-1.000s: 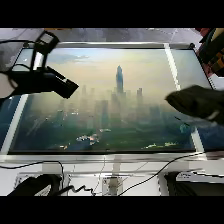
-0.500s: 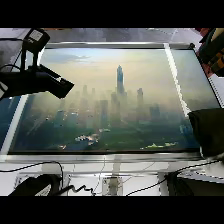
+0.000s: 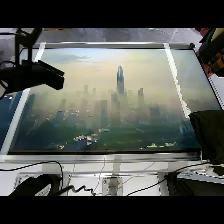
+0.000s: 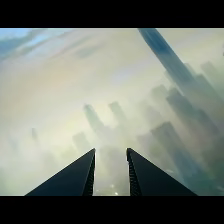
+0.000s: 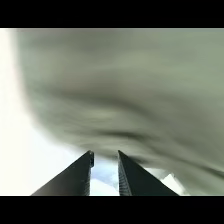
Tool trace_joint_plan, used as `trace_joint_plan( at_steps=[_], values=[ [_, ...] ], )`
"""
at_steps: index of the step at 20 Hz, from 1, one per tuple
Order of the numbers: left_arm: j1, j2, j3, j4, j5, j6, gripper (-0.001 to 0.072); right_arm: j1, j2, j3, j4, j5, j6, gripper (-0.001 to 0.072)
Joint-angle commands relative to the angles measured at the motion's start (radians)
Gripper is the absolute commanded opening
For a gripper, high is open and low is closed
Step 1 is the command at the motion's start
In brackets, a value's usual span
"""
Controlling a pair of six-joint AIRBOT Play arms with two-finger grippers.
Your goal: Fold the clothes and pants, and hang the long-sleeved shirts on hangers.
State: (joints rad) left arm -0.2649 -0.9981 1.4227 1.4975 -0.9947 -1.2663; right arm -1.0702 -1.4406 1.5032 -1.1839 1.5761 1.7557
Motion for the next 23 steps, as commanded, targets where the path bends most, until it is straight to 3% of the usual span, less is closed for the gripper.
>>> trace_joint_plan(
  at_steps=[1,2,3,6,9,11,14,23],
  values=[
    [0.063,0.0,0.0,0.047,0.06,-0.021,0.0224,0.163,0.001,0.0,0.38,-0.083,-0.227,0.0193],
    [0.093,-0.001,0.0,0.047,0.06,-0.021,0.0224,0.244,0.001,0.0,0.436,-0.099,-0.282,0.0072],
    [0.126,-0.003,0.0,0.047,0.06,-0.021,0.0224,0.331,0.001,0.0,0.451,-0.11,-0.329,0.0033],
    [0.209,-0.019,0.0,0.046,0.06,-0.021,0.0225,0.585,0.001,0.0,0.362,-0.155,-0.407,0.0033],
    [0.232,-0.029,0.0,0.047,0.06,-0.021,0.0225,0.811,0.001,0.022,0.054,-0.209,-0.409,0.0032],
    [0.232,-0.029,0.0,0.046,0.06,-0.021,0.0225,0.933,0.001,0.052,-0.186,-0.247,-0.35,0.0032],
    [0.232,-0.029,0.0,0.046,0.06,-0.021,0.0225,1.036,0.001,0.099,-0.387,-0.33,-0.245,0.0032],
    [0.231,-0.029,0.0,0.046,0.06,-0.021,0.0225,1.083,0.001,0.121,-0.346,-0.346,-0.246,0.0034]
  ],
)
